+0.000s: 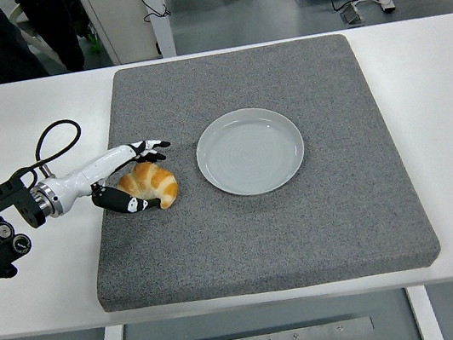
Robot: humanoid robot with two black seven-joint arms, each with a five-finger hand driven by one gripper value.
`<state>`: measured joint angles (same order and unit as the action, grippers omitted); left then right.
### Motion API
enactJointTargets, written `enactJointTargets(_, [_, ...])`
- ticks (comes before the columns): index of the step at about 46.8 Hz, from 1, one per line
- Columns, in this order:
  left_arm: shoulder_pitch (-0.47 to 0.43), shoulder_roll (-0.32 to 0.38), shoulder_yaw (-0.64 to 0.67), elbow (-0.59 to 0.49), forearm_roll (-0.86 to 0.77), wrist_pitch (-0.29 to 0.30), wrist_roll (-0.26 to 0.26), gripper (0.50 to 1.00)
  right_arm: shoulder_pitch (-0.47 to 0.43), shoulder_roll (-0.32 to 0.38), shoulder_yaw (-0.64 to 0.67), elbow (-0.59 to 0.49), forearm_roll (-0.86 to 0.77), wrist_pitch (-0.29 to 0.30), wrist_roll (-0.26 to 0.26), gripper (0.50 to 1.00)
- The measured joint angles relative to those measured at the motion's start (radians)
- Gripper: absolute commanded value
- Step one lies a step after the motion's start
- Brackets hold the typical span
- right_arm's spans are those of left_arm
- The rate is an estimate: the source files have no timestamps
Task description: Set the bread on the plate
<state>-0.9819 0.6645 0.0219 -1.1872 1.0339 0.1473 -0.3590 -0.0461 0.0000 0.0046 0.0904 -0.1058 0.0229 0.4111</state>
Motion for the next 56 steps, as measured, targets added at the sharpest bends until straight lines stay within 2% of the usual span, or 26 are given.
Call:
enactJointTargets(11, [0.006, -0.005, 0.0, 0.0, 0.0, 0.0, -0.001, 0.815, -0.001, 0.0, 0.0, -0.001, 0.0, 0.0, 0.0, 1.0])
enactJointTargets(25, [0.008, -0.004, 0.001, 0.0, 0.001, 0.0, -0.003, 0.722, -0.002, 0.0, 0.0, -0.001, 0.0, 0.0, 0.0, 1.0])
enactJointTargets(38, [0.007, -0.001, 0.001, 0.0, 0.0, 0.0, -0.003, 0.5, -0.003, 0.0, 0.0, -0.001, 0.0, 0.0, 0.0, 1.0])
enactJointTargets(56, [-0.02, 0.009, -0.012, 0.0, -0.015, -0.004, -0.001, 0.5, -0.003, 0.0, 0.0, 0.0, 0.0, 0.0, 0.0, 1.0])
